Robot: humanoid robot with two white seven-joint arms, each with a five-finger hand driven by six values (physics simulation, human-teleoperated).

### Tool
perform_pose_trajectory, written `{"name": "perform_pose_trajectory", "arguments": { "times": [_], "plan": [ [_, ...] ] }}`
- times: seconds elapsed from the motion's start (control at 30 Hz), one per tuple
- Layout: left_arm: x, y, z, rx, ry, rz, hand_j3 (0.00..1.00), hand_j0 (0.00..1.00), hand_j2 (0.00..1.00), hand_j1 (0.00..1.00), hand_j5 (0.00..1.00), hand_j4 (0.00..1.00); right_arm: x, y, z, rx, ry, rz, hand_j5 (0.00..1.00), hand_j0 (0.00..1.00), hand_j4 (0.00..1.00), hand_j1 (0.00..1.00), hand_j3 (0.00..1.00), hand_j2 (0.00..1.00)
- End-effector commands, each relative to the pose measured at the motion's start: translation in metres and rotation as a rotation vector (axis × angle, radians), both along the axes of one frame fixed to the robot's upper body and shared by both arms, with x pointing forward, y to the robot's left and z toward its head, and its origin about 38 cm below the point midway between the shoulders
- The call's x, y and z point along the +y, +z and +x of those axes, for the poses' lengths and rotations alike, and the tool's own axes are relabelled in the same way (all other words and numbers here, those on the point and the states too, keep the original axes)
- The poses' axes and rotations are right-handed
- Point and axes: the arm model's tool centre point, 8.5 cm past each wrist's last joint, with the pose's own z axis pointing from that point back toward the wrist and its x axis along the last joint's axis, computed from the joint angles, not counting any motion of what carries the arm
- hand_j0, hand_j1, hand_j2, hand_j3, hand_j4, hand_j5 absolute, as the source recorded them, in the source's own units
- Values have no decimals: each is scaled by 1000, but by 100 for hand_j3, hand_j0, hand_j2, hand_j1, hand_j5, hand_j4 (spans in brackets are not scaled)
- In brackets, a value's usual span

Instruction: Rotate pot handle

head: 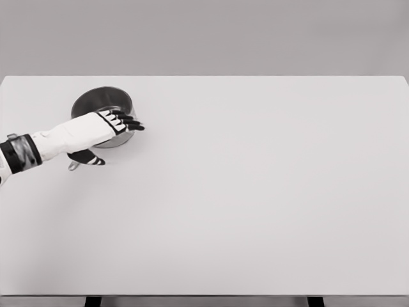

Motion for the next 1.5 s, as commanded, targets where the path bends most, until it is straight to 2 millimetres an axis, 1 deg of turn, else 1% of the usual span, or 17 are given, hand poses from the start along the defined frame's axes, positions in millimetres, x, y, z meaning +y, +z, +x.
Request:
{"name": "perform_pose_trajectory", "arguments": {
  "times": [0.0, 0.03, 0.1, 0.27, 0.3, 0.33, 0.4, 0.5, 0.63, 0.7, 0.77, 1.0, 1.1, 1.23, 1.33, 1.4, 1.47],
  "plan": [
    [9, 3, 1, -3, 20, 1, 100, 100, 100, 100, 100, 100, 0, 0, 0, 0, 0, 0, 100, 100, 100, 100, 100, 100],
    [15, 4, 1, 0, 30, 16, 100, 100, 100, 100, 100, 100, 0, 0, 0, 0, 1, 0, 100, 100, 100, 100, 100, 100],
    [22, 7, 0, -2, 38, 31, 100, 100, 100, 100, 100, 100, 0, 0, 0, 0, 0, 0, 100, 100, 100, 100, 100, 100],
    [31, 14, 2, -18, 59, 29, 100, 100, 100, 100, 100, 100, 0, 0, 0, 0, 0, 0, 100, 100, 100, 100, 100, 100],
    [35, 14, 1, -14, 66, 37, 100, 100, 100, 100, 100, 100, 0, 0, 0, 0, 0, 0, 100, 100, 100, 100, 100, 100],
    [43, 15, 1, -11, 80, 54, 100, 100, 100, 100, 100, 100, 0, 0, 0, 0, 1, 0, 100, 100, 100, 100, 100, 100],
    [51, 15, 2, -4, 99, 55, 100, 100, 100, 100, 100, 100, 0, 0, 0, 0, 0, 0, 100, 100, 100, 100, 100, 100],
    [55, 16, 2, -3, 108, 59, 100, 100, 100, 100, 100, 100, 0, 0, 0, 0, 0, 0, 100, 100, 100, 100, 100, 100],
    [67, 9, 4, 18, 142, 62, 100, 100, 100, 100, 100, 100, 0, 0, 0, 0, 0, 0, 100, 100, 100, 100, 100, 100],
    [69, 10, 5, 19, 149, 60, 100, 100, 100, 100, 100, 100, 0, 0, 0, 0, 0, 0, 100, 100, 100, 100, 100, 100],
    [87, 11, 3, 30, 181, 94, 100, 100, 100, 100, 100, 100, 0, 0, 0, 0, 0, 0, 100, 100, 100, 100, 100, 100],
    [83, 17, 2, 16, 164, 90, 100, 100, 100, 100, 100, 100, 0, 0, 0, 0, 1, 0, 100, 100, 100, 100, 100, 100],
    [100, 19, -2, 29, 190, 119, 100, 100, 100, 100, 100, 100, 0, 0, 0, 0, 0, 0, 100, 100, 100, 100, 100, 100],
    [107, 17, -2, 41, 209, 121, 100, 100, 100, 100, 100, 100, 0, 0, 0, 0, 0, 0, 100, 100, 100, 100, 100, 100],
    [119, 18, 0, 42, 246, 113, 100, 100, 100, 100, 100, 100, 0, 0, 0, 0, 0, 0, 100, 100, 100, 100, 100, 100],
    [123, 19, 1, 43, 258, 110, 100, 100, 100, 100, 100, 100, 0, 0, 0, 0, 0, 0, 100, 100, 100, 100, 100, 100],
    [130, 16, 3, 53, 280, 109, 100, 100, 100, 100, 100, 100, 0, 0, 0, 0, 0, 0, 100, 100, 100, 100, 100, 100]
  ]
}}
